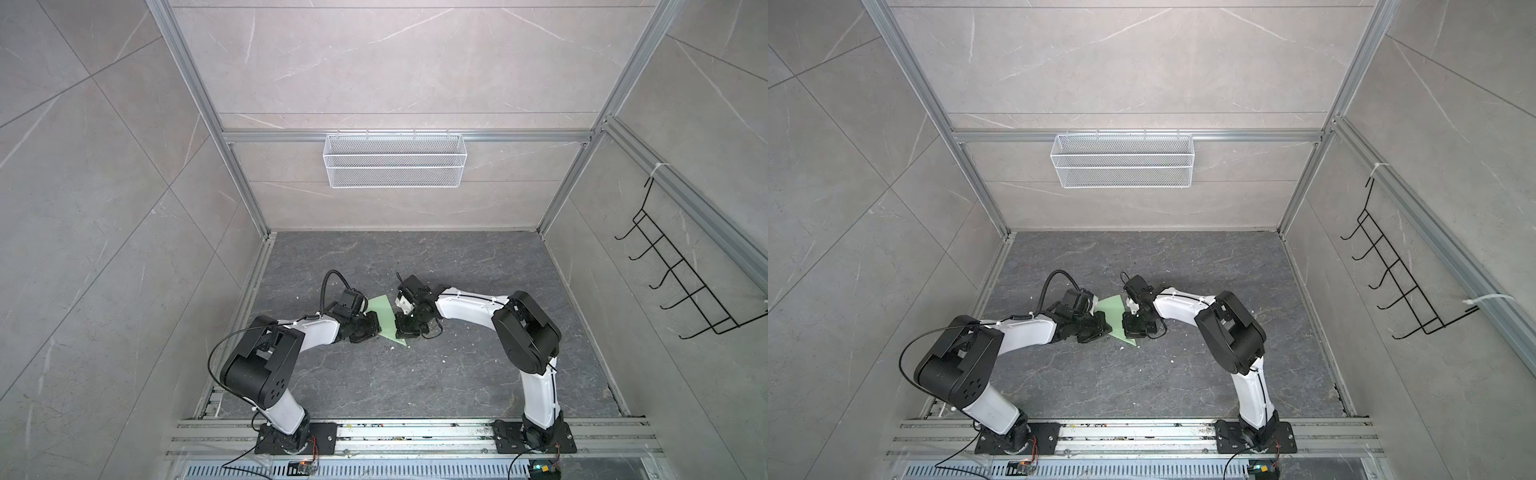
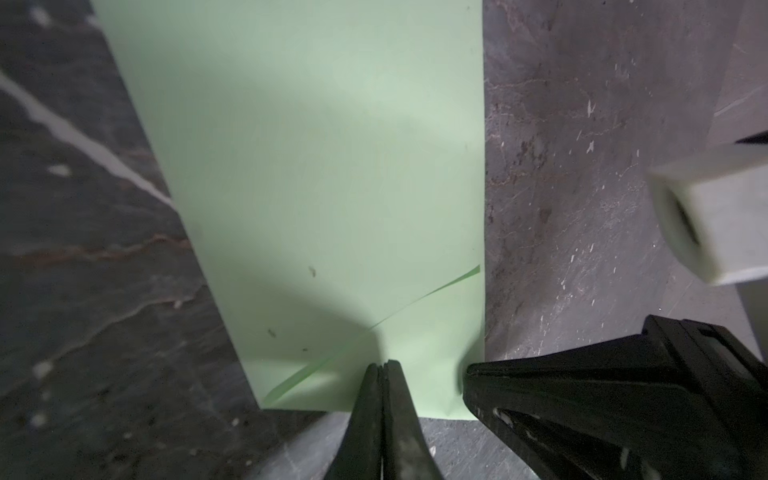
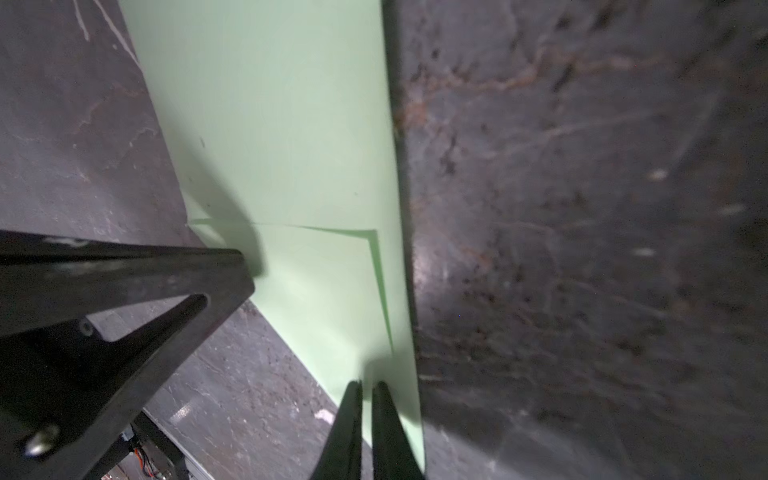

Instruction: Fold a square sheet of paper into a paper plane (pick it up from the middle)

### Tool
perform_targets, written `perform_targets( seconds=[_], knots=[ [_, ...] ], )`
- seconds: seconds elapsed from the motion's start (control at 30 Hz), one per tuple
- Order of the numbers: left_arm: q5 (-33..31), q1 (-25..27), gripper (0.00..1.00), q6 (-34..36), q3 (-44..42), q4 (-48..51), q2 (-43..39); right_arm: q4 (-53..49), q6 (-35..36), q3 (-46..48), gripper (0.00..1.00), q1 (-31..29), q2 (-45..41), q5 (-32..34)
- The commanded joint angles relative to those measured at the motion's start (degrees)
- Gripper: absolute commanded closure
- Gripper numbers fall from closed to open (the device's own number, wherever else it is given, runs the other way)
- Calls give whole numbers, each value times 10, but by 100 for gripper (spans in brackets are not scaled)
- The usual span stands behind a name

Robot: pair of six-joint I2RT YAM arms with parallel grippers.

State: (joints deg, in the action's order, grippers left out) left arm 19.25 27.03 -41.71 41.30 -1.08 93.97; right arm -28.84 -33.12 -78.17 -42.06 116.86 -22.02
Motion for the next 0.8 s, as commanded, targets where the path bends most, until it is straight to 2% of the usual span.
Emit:
perform_targets(
  seconds=[0.0, 0.17, 0.5, 0.77],
  knots=[
    [-16, 2, 98, -3, 13, 32, 13, -21, 16, -24, 88, 0, -7, 8],
    [-26, 3, 100, -1, 3, 45, 19, -5, -6, -45, 90, -11, -1, -10],
    [-47, 3, 100, -2, 11, 71, 30, -2, -56, -65, 100, -24, 41, -21],
    [-55, 3, 100, 0, 11, 80, 31, -26, -63, -66, 100, -24, 60, -9]
  ],
)
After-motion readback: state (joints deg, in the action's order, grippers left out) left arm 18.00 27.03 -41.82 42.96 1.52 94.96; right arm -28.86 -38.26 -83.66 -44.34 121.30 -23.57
